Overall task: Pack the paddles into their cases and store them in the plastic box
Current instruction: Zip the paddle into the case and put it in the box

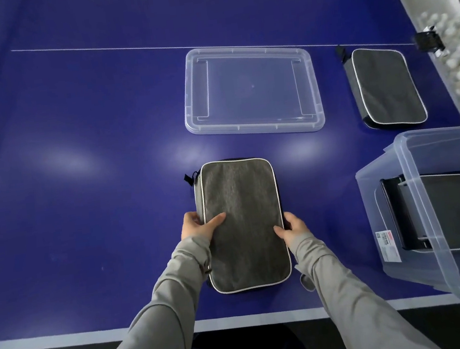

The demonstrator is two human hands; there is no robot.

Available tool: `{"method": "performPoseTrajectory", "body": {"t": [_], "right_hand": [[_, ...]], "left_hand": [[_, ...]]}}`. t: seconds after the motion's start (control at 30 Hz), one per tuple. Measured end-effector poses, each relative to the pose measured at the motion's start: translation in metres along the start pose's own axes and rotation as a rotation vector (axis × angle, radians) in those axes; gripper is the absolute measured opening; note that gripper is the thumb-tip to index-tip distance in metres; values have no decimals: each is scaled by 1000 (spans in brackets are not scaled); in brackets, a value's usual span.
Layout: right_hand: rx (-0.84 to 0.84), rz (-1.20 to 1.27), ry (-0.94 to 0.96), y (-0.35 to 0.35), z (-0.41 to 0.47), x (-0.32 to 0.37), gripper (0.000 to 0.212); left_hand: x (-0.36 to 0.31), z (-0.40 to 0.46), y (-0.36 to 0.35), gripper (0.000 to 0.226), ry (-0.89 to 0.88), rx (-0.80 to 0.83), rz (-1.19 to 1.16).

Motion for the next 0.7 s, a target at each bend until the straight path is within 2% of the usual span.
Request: {"method": "performPoseTrajectory", "body": {"t": [0.23,0.37,0.53,0.7], "right_hand": [[-10,70,21,12,-3,-2,42],[0,44,71,20,-7,0,39],[2,12,141,26,-12,10,40],[-64,44,231,31,-18,31,42]], "left_hand": [[-7,-8,-5,53,-7,86,-251],[-14,-16,-4,47,-69,173,-262],[-21,-28,2,59,-129,123,-325],[-30,-36,10,52,-157,7,-390]]}}
Point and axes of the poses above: each hand's wrist, its own z-axis towards the middle knuckle, its own y-axis out of the back of the hand, x = y × z, the point moved 5 cm from there along z, towards the middle knuckle, and after that the axes turned 12 degrees about -y, right-handed, at the moved point
